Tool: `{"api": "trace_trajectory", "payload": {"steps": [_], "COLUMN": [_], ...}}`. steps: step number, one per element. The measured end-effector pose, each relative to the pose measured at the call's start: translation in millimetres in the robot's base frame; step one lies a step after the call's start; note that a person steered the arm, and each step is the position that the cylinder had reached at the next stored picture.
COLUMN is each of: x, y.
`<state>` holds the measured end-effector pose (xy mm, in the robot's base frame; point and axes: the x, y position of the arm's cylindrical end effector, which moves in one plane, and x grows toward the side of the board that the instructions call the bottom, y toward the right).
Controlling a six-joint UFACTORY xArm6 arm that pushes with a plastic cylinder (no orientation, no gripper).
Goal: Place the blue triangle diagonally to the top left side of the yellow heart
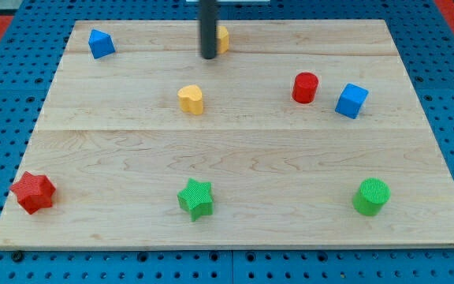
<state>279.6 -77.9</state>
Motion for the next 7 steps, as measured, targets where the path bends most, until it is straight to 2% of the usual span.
{"api": "trace_trajectory", "payload": {"steps": [1, 2, 3, 4, 5, 6, 7], "x": [-18, -74, -76, -34, -10, -22, -43], "y": [-45, -66, -124, -128, -164, -152, -197]}}
